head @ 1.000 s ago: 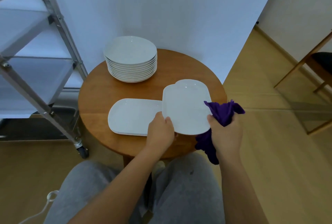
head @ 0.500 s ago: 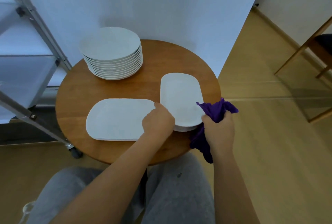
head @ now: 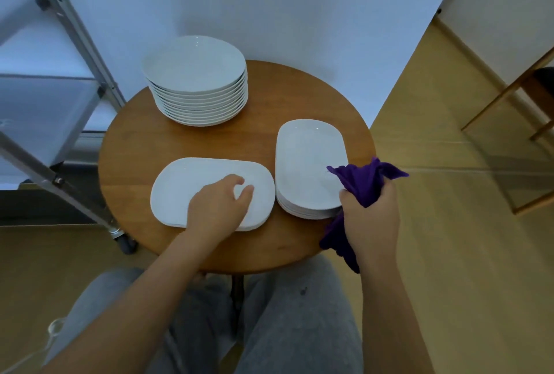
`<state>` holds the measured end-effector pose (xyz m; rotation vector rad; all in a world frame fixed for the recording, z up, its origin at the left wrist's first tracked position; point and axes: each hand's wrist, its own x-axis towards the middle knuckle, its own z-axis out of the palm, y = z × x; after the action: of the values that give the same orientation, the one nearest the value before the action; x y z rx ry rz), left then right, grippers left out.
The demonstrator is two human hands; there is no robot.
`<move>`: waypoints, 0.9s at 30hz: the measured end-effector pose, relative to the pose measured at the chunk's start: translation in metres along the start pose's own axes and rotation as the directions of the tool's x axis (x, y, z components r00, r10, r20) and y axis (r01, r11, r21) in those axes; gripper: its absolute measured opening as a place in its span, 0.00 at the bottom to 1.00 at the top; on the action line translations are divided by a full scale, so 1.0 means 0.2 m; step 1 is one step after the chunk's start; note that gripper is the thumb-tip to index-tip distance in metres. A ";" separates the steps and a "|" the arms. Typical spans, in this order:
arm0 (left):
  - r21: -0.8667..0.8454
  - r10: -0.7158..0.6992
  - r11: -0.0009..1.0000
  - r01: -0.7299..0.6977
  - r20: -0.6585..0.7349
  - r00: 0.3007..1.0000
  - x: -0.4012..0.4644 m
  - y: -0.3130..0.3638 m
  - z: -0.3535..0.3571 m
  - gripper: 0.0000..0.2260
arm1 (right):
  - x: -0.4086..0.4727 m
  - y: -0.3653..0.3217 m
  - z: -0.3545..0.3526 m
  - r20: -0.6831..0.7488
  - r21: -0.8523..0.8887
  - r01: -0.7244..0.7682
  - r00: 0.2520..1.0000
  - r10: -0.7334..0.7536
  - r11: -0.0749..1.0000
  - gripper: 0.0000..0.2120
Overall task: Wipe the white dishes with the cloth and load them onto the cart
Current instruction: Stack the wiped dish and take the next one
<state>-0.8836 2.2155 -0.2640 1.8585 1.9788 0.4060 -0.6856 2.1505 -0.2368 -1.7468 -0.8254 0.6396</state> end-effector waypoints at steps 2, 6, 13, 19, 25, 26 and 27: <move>-0.016 -0.044 0.999 0.043 -0.117 0.992 0.00 -0.19 -0.06 0.18 | -0.04 -0.05 0.02 0.033 0.015 0.027 0.999 -0.028 1.000 0.22; 0.044 -0.195 0.976 0.212 -0.250 0.949 0.02 -0.44 -0.14 0.24 | -0.11 -0.12 0.14 0.137 0.059 0.050 0.989 -0.058 0.997 0.19; -0.254 -0.305 0.932 0.260 -0.158 0.939 0.06 -0.53 -0.15 0.17 | -0.23 -0.14 0.37 0.306 -0.045 0.060 0.951 -0.043 0.997 0.25; -0.476 -0.333 0.851 0.223 -0.158 0.930 0.07 -0.52 -0.19 0.09 | -0.27 -0.10 0.46 0.353 -0.113 0.059 0.935 -0.015 0.992 0.26; -0.524 -0.445 0.777 0.350 -0.062 0.894 0.09 -0.50 -0.20 0.12 | -0.26 -0.07 0.49 0.364 -0.162 0.038 0.931 0.024 0.986 0.27; -0.526 -0.449 0.773 0.354 -0.060 0.891 0.08 -0.51 -0.20 0.12 | -0.26 -0.06 0.49 0.367 -0.167 0.036 0.930 0.028 0.985 0.27; -0.528 -0.448 0.773 0.352 -0.060 0.892 0.07 -0.51 -0.19 0.12 | -0.26 -0.06 0.49 0.367 -0.169 0.032 0.930 0.033 0.985 0.27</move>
<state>-0.9923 2.2236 -0.2789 1.0660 2.0573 0.8893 -0.7945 2.1705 -0.2539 -1.8076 -1.1688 0.9398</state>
